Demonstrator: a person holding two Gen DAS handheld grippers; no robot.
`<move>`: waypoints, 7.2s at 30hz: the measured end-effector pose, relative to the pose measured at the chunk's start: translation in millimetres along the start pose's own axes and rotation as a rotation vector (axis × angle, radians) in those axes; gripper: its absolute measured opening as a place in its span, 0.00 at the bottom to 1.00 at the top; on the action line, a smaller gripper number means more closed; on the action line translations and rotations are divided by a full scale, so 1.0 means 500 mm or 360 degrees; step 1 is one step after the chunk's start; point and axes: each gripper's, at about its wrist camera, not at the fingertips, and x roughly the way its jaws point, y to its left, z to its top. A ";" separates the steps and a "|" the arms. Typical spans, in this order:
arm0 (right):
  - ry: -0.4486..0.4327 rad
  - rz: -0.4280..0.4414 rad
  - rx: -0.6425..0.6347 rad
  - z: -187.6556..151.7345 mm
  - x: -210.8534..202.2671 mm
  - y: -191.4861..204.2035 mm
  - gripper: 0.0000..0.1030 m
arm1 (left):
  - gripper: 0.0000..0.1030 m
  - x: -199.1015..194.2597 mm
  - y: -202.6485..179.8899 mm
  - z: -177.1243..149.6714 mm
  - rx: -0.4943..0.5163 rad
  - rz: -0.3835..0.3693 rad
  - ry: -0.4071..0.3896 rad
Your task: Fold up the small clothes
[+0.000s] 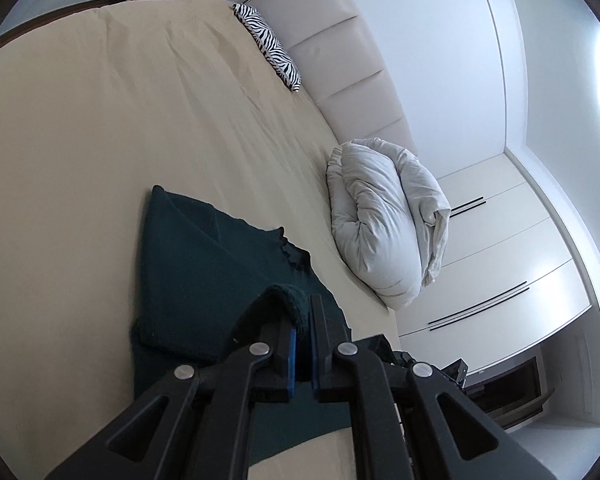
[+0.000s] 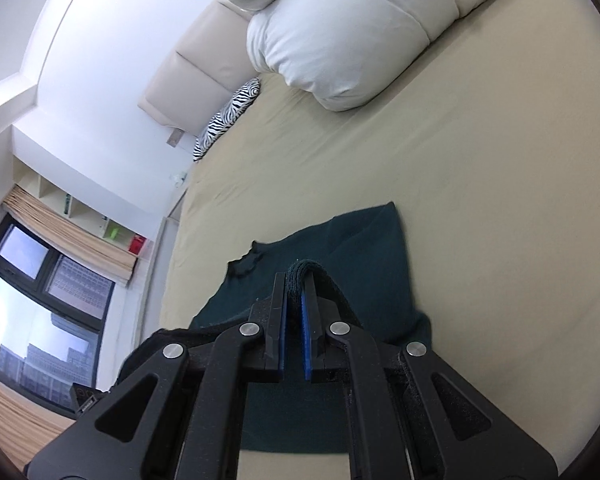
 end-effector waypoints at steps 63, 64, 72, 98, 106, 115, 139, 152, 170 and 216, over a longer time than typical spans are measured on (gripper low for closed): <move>0.0089 -0.0409 -0.0583 -0.172 0.096 -0.062 0.39 | 0.52 0.048 0.057 -0.165 0.0499 0.0701 -0.0040; 0.0085 -0.0410 -0.0575 -0.169 0.097 -0.064 0.38 | 0.51 0.047 0.055 -0.169 0.0506 0.0705 -0.0043; 0.0065 -0.0415 -0.0531 -0.174 0.081 -0.075 0.36 | 0.50 0.043 0.052 -0.197 0.0604 0.0731 -0.0030; 0.0098 -0.0535 -0.0634 -0.194 0.080 -0.082 0.05 | 0.16 0.013 0.058 -0.215 0.0593 0.0776 -0.0055; 0.0098 -0.0532 -0.0634 -0.195 0.078 -0.080 0.05 | 0.11 0.013 0.054 -0.216 0.0623 0.0790 -0.0077; 0.0124 -0.0540 -0.0619 -0.203 0.074 -0.088 0.04 | 0.06 0.002 0.051 -0.228 0.0653 0.0769 -0.0102; 0.0211 -0.0525 -0.0470 -0.203 0.096 -0.123 0.04 | 0.07 -0.001 0.079 -0.239 0.0585 0.0761 -0.0041; 0.0215 -0.0494 -0.0378 -0.202 0.096 -0.136 0.04 | 0.07 0.000 0.079 -0.242 0.0592 0.0767 -0.0039; 0.0138 -0.0539 -0.0393 -0.193 0.060 -0.116 0.35 | 0.23 -0.051 0.056 -0.246 0.0572 0.0797 -0.0113; -0.0065 0.0306 0.0206 -0.058 0.275 -0.069 0.41 | 0.53 0.215 -0.066 -0.141 0.0826 0.0632 0.0017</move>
